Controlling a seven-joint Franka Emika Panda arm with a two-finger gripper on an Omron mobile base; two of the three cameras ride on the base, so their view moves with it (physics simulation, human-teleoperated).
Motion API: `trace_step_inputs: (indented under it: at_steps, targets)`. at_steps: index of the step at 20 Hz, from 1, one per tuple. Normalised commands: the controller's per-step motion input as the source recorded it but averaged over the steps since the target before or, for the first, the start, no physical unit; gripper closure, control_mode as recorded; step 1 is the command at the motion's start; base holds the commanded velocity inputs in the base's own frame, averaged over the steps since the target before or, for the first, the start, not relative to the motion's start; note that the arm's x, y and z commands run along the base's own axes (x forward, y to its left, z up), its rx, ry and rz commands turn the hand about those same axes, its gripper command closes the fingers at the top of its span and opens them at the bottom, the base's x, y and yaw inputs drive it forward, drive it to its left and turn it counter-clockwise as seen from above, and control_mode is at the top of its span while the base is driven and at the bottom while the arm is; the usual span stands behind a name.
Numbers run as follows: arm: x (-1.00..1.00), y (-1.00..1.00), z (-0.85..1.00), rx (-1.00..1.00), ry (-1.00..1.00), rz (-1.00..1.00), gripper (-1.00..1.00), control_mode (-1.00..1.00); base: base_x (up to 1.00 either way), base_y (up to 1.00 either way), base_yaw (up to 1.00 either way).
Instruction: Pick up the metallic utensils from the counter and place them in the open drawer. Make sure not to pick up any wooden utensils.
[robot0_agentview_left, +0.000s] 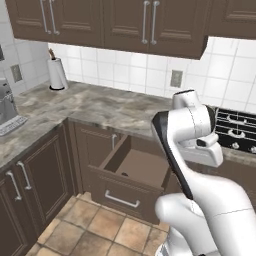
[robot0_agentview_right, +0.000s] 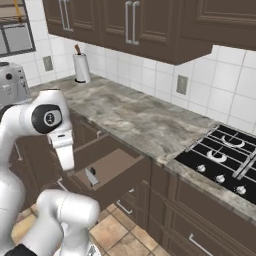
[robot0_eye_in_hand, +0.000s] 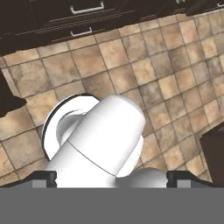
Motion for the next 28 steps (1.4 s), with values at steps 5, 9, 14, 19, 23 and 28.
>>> trace_step_inputs:
  at_steps: [5, 9, 14, 19, 23, 28]
  targets:
    - [0.0, 0.0, 0.0, 0.0, 0.0, 0.0, -1.0, 1.0, -0.97, 0.03, 0.35]
    - [0.0, 0.0, 0.0, 0.0, 0.0, 0.0, -1.0, 1.0, -1.0, 0.08, 0.46]
    - [0.0, 0.0, 0.0, 0.0, 0.0, 0.0, -1.0, 1.0, -1.0, 0.18, 0.49]
    - [0.0, 0.0, 0.0, 0.0, 0.0, 0.0, -1.0, 1.0, -0.82, 0.43, 0.37]
    - [0.0, 0.0, 0.0, 0.0, 0.0, 0.0, -1.0, 1.0, -0.64, 0.77, -0.61]
    - [0.0, 0.0, 0.0, 0.0, 0.0, 0.0, -1.0, 1.0, -0.58, 0.82, -0.81]
